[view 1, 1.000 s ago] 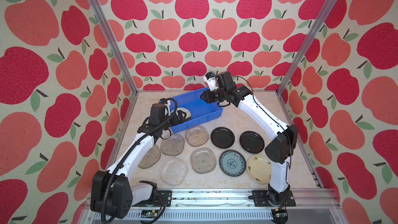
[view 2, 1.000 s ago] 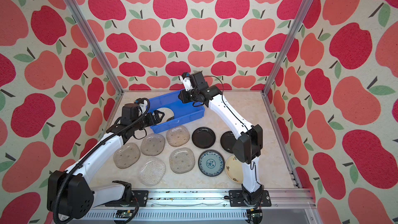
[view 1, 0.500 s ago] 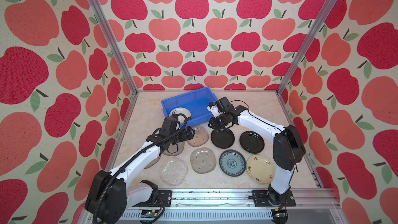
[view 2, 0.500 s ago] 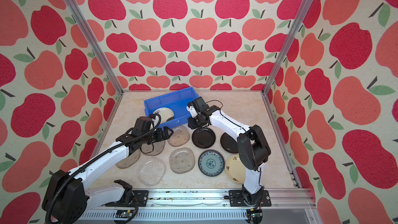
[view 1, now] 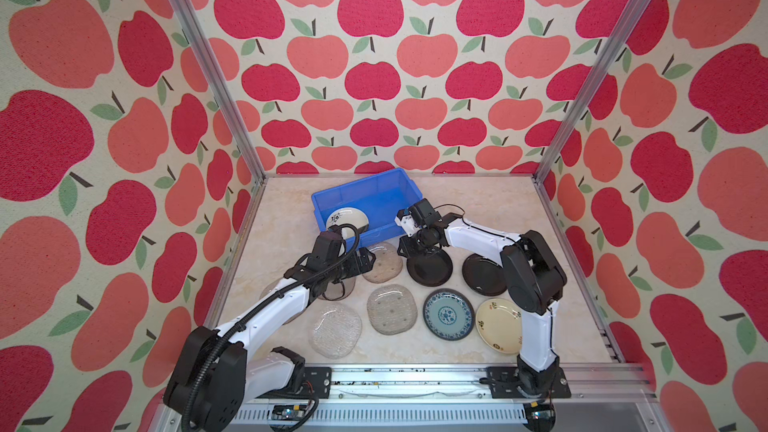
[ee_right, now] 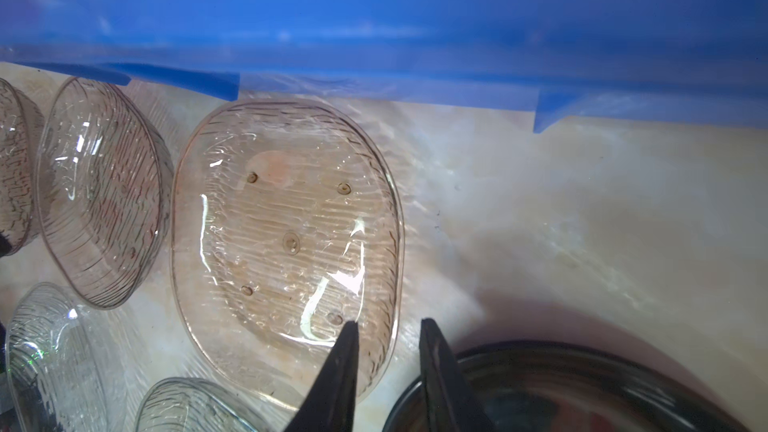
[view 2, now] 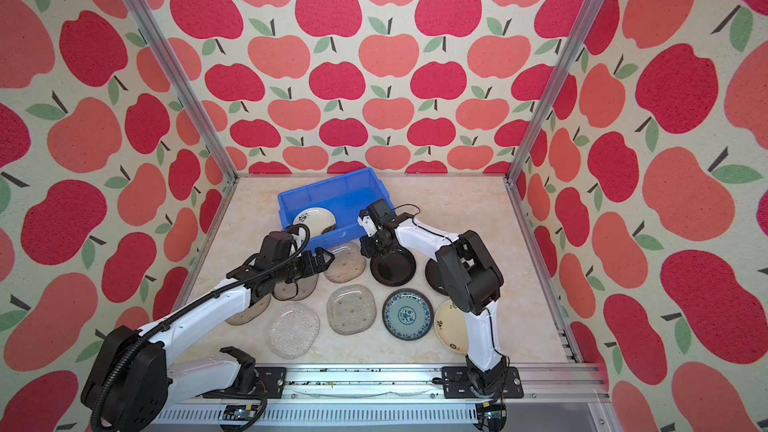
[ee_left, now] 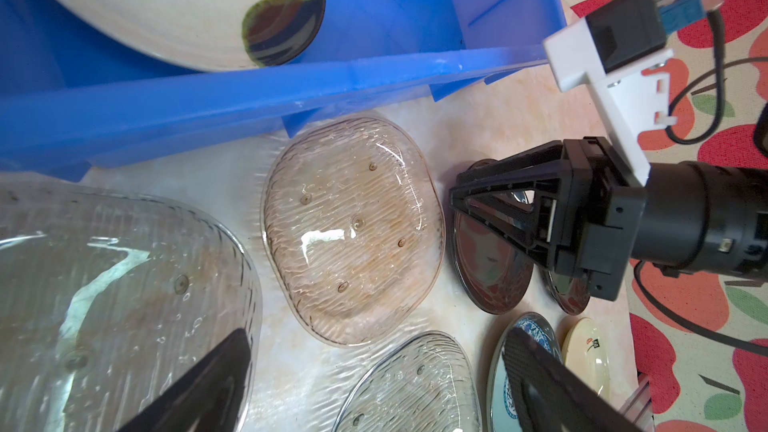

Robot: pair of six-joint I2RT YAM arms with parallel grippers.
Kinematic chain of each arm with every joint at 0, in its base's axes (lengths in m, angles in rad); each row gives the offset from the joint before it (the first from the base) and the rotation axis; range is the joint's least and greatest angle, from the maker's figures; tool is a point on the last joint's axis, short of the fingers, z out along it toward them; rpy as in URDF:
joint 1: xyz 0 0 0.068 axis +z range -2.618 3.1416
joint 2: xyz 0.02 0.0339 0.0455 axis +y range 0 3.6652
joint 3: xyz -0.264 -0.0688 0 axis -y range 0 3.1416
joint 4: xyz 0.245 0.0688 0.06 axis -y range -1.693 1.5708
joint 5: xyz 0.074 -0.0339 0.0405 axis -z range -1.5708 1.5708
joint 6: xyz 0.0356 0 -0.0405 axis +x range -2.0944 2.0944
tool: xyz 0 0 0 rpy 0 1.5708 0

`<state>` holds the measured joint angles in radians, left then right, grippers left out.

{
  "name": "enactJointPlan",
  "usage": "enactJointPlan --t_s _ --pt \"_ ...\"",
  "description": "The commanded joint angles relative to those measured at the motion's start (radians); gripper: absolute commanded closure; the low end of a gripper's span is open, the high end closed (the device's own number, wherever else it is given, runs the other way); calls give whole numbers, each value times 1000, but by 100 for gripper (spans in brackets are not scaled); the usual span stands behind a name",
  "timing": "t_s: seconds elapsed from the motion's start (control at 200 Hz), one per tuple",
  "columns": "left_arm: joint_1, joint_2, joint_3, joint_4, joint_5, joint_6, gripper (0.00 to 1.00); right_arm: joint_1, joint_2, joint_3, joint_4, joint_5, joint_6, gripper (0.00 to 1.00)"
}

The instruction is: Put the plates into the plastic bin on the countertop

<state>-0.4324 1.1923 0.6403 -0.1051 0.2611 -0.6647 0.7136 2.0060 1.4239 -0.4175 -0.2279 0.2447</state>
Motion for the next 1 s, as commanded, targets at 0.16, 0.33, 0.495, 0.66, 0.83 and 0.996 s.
enactJointPlan --t_s 0.16,0.33,0.495,0.66,0.83,0.996 --pt "1 16 -15 37 -12 -7 3 8 44 -34 77 -27 37 71" --pt "1 25 -22 46 -14 -7 3 9 59 -46 107 -34 50 72" --pt "4 23 -32 50 -19 -10 3 9 62 -60 132 -24 54 72" --pt "8 19 -42 56 -25 -9 2 9 80 -73 157 -25 63 74" --pt "16 8 -50 56 -28 -5 2 9 80 -90 190 -23 80 75" --pt "27 -2 -59 56 -28 -2 2 9 90 -107 221 -22 96 75"
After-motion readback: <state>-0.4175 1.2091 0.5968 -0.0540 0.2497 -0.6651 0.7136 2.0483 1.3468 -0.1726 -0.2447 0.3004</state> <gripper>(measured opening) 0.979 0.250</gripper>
